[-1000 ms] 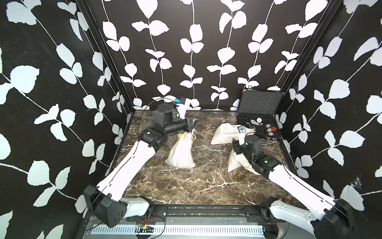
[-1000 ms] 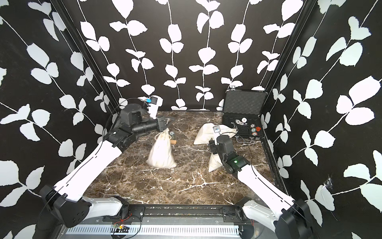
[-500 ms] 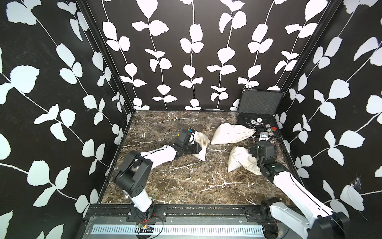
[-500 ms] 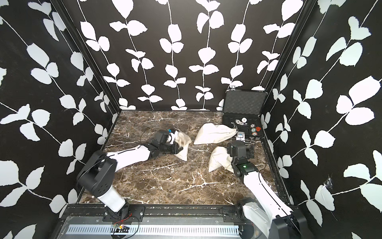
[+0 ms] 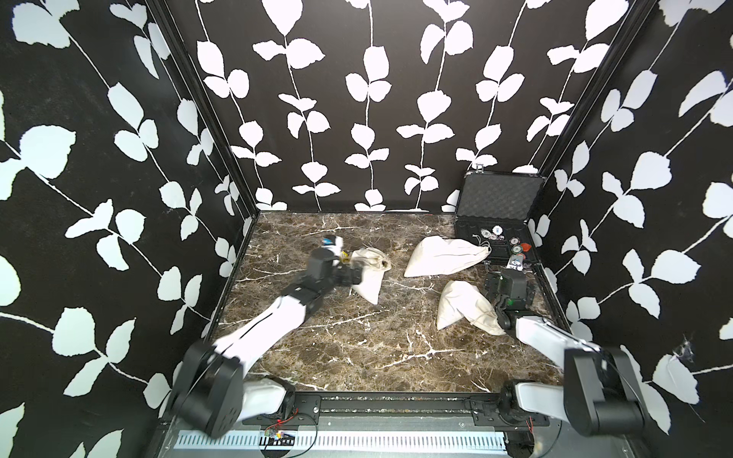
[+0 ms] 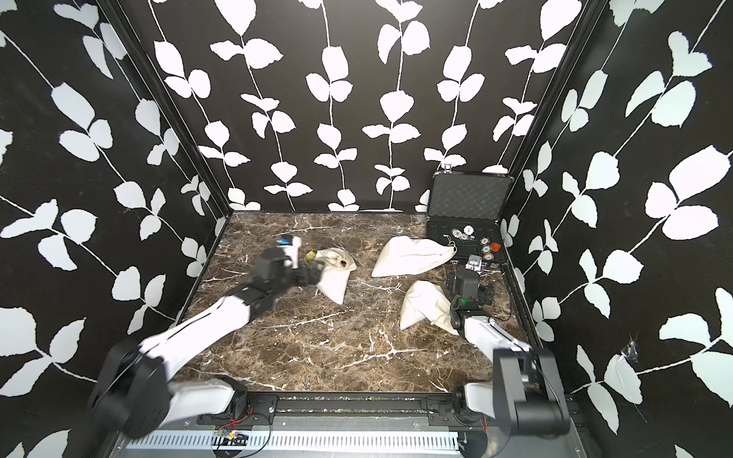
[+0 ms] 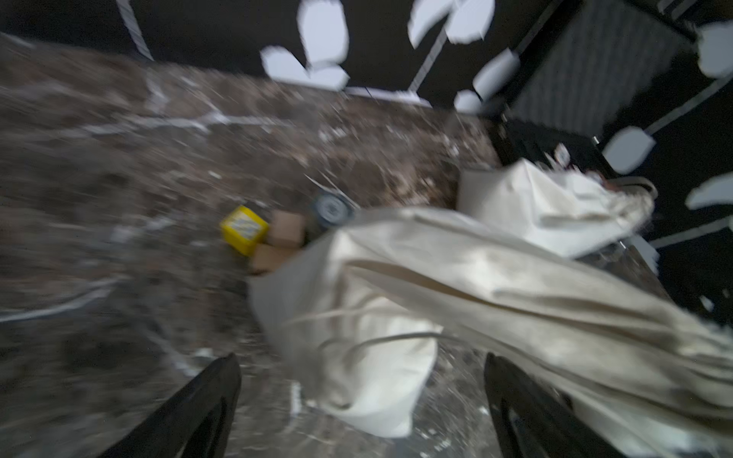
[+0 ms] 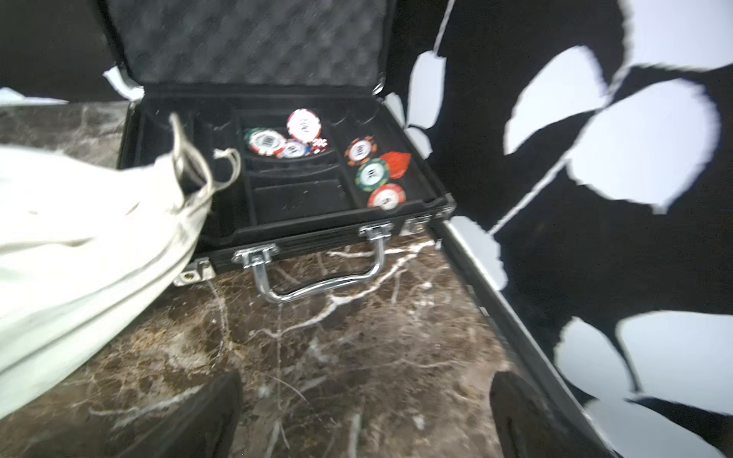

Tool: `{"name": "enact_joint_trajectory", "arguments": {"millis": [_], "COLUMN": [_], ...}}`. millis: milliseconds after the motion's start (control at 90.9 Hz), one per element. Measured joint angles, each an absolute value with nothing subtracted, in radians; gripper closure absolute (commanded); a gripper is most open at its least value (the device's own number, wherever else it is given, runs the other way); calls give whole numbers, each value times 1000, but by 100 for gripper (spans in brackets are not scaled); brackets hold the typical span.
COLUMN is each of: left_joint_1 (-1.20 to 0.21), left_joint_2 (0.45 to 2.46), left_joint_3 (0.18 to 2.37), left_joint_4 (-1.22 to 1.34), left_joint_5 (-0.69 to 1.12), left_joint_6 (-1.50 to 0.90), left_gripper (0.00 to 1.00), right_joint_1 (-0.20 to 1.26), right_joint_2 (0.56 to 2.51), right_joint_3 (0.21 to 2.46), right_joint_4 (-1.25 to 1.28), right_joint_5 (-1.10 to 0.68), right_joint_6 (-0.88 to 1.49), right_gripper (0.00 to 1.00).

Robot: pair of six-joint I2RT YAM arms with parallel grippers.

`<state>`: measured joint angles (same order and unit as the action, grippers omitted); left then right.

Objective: Close the soil bag
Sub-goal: Place the soil bag at the center of the board, then reset both arms

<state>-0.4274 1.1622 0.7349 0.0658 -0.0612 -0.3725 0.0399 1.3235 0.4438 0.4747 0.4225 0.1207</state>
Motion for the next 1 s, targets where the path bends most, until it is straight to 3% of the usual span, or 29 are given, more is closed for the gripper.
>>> {"name": "enact_joint_trajectory", "arguments": {"millis": [110, 231, 330, 451, 671, 792, 1001], "left_joint_1": [-364, -302, -237, -184, -176, -133, -46], "left_joint_2": [973, 906, 965, 1177, 1488, 1555, 1577], "left_joint_3": [643, 541, 469, 413, 381, 349, 393], "left_joint_4": [105, 182, 273, 415, 730, 868, 881], "left_joint_5": [-268, -422, -514, -573, -405, -283, -141], "left_joint_6": [-305, -234, -180, -67, 112, 131, 122], "left_gripper": [1, 1, 1, 1, 1, 1, 1], "right_joint_1": [23, 16, 10, 6, 6, 6, 6], "right_joint_2": [1451, 1537, 1538, 1538, 1538, 1538, 1538], "right_joint_3": [390, 314, 327, 379, 389, 389, 389], "right_joint_4": [680, 806, 830, 844, 846, 844, 840], "right_joint_5": [322, 222, 168, 112, 81, 74, 64], "right_joint_6": [92, 65, 49, 31, 16, 14, 11], "right_gripper": [0, 0, 0, 0, 1, 1, 1]}}
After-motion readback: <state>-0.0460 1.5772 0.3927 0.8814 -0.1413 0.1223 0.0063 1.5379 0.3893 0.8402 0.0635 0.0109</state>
